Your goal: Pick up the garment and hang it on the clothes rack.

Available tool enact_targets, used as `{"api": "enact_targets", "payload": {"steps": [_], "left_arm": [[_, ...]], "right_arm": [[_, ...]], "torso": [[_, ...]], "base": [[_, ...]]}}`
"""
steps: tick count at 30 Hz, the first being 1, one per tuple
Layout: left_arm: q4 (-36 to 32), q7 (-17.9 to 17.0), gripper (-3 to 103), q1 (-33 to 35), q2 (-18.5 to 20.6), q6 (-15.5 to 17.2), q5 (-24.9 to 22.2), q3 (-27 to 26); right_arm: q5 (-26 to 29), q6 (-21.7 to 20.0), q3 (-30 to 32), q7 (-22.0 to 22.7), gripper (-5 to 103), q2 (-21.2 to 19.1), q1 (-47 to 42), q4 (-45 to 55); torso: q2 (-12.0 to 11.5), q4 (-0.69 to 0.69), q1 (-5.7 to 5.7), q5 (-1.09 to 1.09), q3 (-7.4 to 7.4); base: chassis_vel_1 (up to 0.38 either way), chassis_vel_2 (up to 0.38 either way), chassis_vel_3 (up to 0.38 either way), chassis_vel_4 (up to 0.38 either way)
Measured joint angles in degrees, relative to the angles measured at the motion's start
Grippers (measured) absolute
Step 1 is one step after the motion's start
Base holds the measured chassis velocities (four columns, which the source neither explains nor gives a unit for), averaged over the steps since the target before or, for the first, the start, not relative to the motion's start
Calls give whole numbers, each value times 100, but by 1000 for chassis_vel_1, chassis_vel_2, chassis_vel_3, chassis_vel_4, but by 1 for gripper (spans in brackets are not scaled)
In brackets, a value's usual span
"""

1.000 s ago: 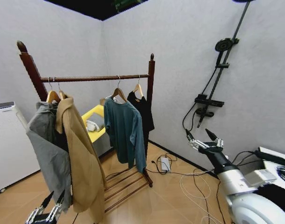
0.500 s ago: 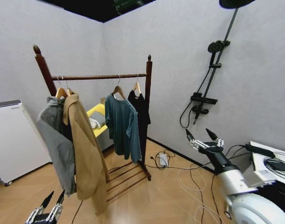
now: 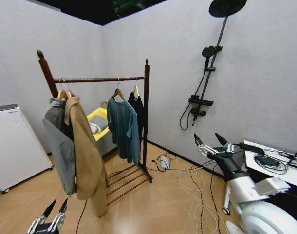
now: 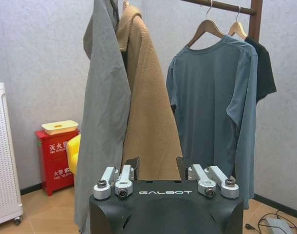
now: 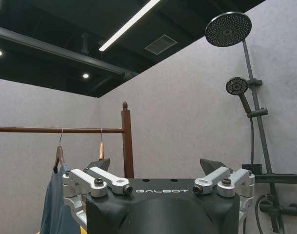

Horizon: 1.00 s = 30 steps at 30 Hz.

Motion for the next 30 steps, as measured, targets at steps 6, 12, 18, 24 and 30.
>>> {"api": "enact_targets", "payload": {"steps": [6,12,18,24,30], "left_arm": [[0,0,46,0,0,0,0,0],[0,0,46,0,0,0,0,0],[0,1,46,0,0,0,0,0],[0,2,46,0,0,0,0,0],[0,2,46,0,0,0,0,0]], "right_arm": [[-1,-5,28,8,100,30,4,0],[-1,-18,30,21,100,24,31,0],[3,-32,64,44,100,12,-3,0],[-45,-68,16,67,100,40,-13,0],[-51,-115,-6,109,100,25,41,0]], "torso": [[2,-4,-5,-1,-2],[2,-4,-5,-1,-2],[3,-4,-5,-2,-2],[2,-5,-5,0,-2],[3,-4,-5,-1,-2]], "base": [[-42,-63,-69,-47],[-58,-105,-97,-83],[-125,-104,-102,-106],[-138,-133,-116,-131],[-114,-133,-122,-126]]}}
